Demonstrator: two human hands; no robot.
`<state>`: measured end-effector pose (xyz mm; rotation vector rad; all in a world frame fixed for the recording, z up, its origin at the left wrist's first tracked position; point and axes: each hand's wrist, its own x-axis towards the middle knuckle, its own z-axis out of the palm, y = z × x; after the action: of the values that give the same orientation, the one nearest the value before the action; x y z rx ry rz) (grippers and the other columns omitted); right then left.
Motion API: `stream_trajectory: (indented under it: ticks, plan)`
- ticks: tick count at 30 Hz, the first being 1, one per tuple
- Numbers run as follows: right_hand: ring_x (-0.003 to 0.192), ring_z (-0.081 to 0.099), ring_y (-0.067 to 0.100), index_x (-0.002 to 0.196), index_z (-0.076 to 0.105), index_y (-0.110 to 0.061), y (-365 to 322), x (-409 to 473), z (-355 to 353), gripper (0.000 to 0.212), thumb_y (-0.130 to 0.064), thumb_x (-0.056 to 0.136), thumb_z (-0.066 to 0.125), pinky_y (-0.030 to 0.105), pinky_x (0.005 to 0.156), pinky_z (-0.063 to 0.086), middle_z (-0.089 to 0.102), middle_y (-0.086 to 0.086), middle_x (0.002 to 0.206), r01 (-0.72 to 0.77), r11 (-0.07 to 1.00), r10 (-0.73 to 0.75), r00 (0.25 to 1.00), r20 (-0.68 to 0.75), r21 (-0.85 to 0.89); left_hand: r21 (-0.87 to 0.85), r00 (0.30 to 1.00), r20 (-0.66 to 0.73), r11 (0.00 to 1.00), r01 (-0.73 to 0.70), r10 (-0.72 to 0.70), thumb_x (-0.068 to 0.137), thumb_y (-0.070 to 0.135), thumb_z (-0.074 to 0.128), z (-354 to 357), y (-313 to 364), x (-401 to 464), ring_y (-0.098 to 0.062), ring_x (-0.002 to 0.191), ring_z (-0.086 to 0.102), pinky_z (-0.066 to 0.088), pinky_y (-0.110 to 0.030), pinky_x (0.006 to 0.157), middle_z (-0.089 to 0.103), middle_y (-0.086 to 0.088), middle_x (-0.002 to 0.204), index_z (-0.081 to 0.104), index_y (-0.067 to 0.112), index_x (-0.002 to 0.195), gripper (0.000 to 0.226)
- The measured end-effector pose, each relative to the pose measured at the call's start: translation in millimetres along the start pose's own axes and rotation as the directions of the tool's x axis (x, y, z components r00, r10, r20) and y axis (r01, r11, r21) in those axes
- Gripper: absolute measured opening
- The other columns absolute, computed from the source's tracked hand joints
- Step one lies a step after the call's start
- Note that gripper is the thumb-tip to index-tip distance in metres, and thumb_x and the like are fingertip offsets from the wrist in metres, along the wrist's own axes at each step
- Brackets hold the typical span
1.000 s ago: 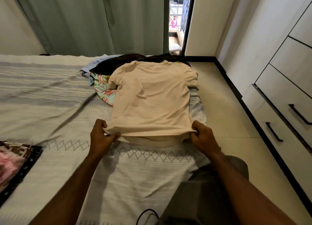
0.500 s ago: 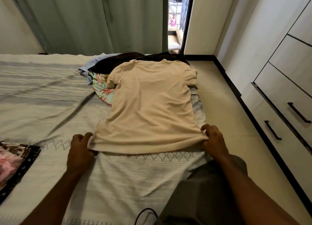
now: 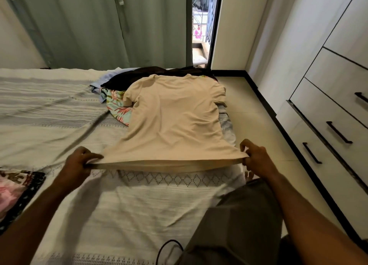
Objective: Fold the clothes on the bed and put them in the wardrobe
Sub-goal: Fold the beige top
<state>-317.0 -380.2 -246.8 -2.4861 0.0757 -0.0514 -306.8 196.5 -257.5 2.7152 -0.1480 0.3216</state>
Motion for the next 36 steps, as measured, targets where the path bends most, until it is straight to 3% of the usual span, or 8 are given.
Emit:
stream_trajectory:
  ticks: [3,10,13,16,19,22,28,36]
  plan:
    - [0.061,0.064,0.021,0.091,0.052,-0.031,5.6,-7.1,-18.5,0.034,-0.001,0.086,0.067,0.037,0.053,0.058,0.066,0.005,0.077,0.082,0.995,-0.086,0.994,-0.064,-0.063,0.043,0.981,-0.042,0.982,-0.186,0.187,0.051,-0.039,0.069,-19.3,-4.3,0.6,-0.011,0.074,0.043,0.039,-0.009,0.070,0.053,-0.012,0.082,0.079,-0.001,0.097,0.060]
    - [0.091,0.057,0.018,0.097,0.050,-0.038,24.9,-16.9,2.6,0.015,-0.038,0.090,0.064,0.035,0.081,0.050,0.063,-0.002,0.105,0.277,0.843,-0.055,0.897,0.439,-0.461,0.038,0.951,0.214,0.971,-0.237,0.224,0.063,-0.027,0.079,12.5,-20.6,-26.2,-0.020,0.065,0.053,0.043,-0.022,0.061,0.047,0.000,0.084,0.081,0.005,0.096,0.046]
    - [0.086,0.058,0.013,0.098,0.059,-0.033,27.5,-18.0,1.9,0.029,-0.061,0.089,0.058,0.033,0.080,0.050,0.064,-0.005,0.097,0.288,0.823,-0.014,0.872,0.489,-0.490,0.041,0.915,0.305,0.957,-0.288,0.262,0.077,0.014,0.085,16.4,-28.1,-33.5,-0.019,0.069,0.056,0.046,-0.029,0.068,0.048,0.002,0.088,0.080,0.009,0.103,0.027]
    - [0.074,0.059,0.008,0.082,0.063,-0.035,29.6,-13.8,-4.4,0.047,-0.079,0.081,0.048,0.034,0.074,0.052,0.063,-0.014,0.082,0.219,0.868,-0.055,0.934,0.353,-0.445,-0.079,0.945,0.282,0.985,-0.151,0.168,0.079,0.058,0.062,7.2,-8.9,-34.9,-0.015,0.072,0.059,0.047,-0.031,0.068,0.054,0.002,0.085,0.078,0.021,0.103,0.047]
    - [0.078,0.064,0.020,0.089,0.066,-0.028,11.5,8.1,16.8,0.039,-0.062,0.095,0.049,0.041,0.077,0.055,0.071,0.001,0.089,0.016,0.952,0.054,0.974,0.220,-0.305,-0.176,0.982,0.102,0.968,0.176,-0.160,0.089,0.051,0.064,19.6,11.7,-12.3,-0.025,0.081,0.063,0.049,-0.038,0.077,0.065,-0.007,0.088,0.072,0.019,0.111,0.040]
    - [0.099,0.063,0.036,0.109,0.062,-0.013,-16.4,35.3,51.1,0.044,-0.054,0.101,0.045,0.043,0.087,0.051,0.068,0.016,0.111,-0.153,0.957,0.184,0.977,0.108,-0.246,-0.152,0.903,0.063,0.890,0.429,-0.425,0.102,0.040,0.054,46.5,23.4,22.1,-0.039,0.102,0.065,0.050,-0.043,0.086,0.069,-0.020,0.107,0.064,0.008,0.120,0.039]
    - [0.098,0.061,0.039,0.122,0.042,-0.027,-22.4,28.0,77.8,0.035,-0.053,0.100,0.034,0.046,0.083,0.050,0.061,0.014,0.111,-0.318,0.918,0.324,0.946,-0.015,-0.236,0.163,0.911,0.149,0.918,0.361,-0.385,0.102,0.036,0.043,73.1,15.9,16.5,-0.032,0.086,0.066,0.053,-0.041,0.072,0.067,-0.008,0.096,0.046,0.021,0.104,0.015]
    - [0.096,0.060,0.026,0.111,0.055,-0.030,-32.4,80.9,81.2,0.040,-0.061,0.085,0.056,0.048,0.084,0.042,0.061,0.000,0.106,-0.188,0.805,0.059,0.969,-0.240,-0.563,-0.147,0.949,0.083,0.938,0.315,-0.306,0.092,0.038,0.067,64.8,0.2,74.7,-0.009,0.070,0.057,0.048,-0.032,0.065,0.059,0.007,0.073,0.056,0.030,0.095,0.014]
